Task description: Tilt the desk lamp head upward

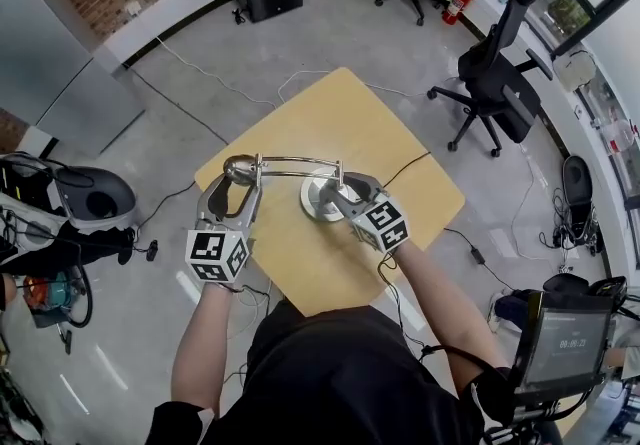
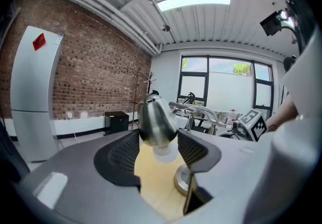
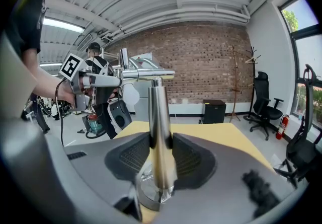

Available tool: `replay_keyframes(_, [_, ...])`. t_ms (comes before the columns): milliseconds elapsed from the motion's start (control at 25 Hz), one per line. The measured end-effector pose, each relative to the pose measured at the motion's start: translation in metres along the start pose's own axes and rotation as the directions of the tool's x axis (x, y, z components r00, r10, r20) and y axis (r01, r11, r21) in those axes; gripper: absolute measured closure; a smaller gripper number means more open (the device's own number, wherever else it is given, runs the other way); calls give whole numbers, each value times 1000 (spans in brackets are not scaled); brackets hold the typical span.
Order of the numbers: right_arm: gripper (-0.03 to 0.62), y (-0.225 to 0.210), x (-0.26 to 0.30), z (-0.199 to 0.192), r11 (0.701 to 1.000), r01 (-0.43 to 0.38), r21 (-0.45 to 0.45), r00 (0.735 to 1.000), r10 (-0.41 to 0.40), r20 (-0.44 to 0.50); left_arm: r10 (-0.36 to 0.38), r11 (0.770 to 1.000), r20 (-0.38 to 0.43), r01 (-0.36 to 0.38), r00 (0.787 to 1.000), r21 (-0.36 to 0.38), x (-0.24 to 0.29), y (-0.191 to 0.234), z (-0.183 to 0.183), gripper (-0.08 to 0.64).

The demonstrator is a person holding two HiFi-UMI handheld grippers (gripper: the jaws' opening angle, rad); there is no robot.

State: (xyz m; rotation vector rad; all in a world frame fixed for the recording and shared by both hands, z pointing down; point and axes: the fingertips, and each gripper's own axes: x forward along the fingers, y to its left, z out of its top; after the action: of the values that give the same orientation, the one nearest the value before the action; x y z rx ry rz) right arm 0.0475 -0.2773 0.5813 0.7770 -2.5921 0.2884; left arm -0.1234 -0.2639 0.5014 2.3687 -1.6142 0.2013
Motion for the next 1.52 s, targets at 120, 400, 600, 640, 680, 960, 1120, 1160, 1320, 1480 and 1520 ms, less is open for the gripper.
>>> replay_keyframes(120, [454, 2, -1, 1, 1000, 2, -1, 1000, -2, -1, 11, 997, 21, -12, 1000, 72, -5, -3, 17, 314])
replay_keyframes(400, [454, -2, 4, -3, 1000, 3, -6, 1000, -4, -4, 13, 959, 92, -38, 996, 280, -4, -17, 56, 311])
replay_keyframes(600, [454, -6, 8, -3, 1000, 5, -1, 1000, -5, -2, -35, 907, 127, -22, 991, 420, 0, -32, 84, 311])
replay_keyframes(640, [454, -6, 8, -2, 1000, 5, 0, 1000, -5, -1, -34, 903, 126, -24, 991, 428, -1, -35, 89, 311])
replay_keyframes(680, [454, -6, 7, -2, 1000, 5, 1, 1000, -5, -1, -29, 903, 124, -27, 992, 429, -1, -39, 93, 311])
replay_keyframes(960, [454, -5, 6, -5, 1000, 2, -3, 1000, -2, 3, -80, 835, 167, -26, 983, 549, -1, -63, 116, 311])
replay_keyframes(1120, [454, -4, 8, -6, 1000, 0, -8, 1000, 0, 5, -102, 793, 177, -27, 979, 609, 0, -72, 124, 311])
replay_keyframes(1160, [454, -4, 8, -6, 1000, 1, -10, 1000, -1, 6, -109, 780, 177, -27, 978, 625, -1, -76, 126, 311])
replay_keyframes(1320, [454, -3, 6, -5, 1000, 4, -3, 1000, -4, 13, -148, 740, 196, -23, 969, 672, 1, -91, 134, 311])
replay_keyframes(1480, [454, -4, 5, -5, 1000, 5, -5, 1000, -5, 14, -160, 726, 201, -23, 967, 688, 3, -96, 139, 311])
replay_keyframes(1520, [454, -3, 4, -5, 1000, 4, -8, 1000, -4, 13, -162, 723, 202, -24, 966, 691, 3, -97, 139, 311])
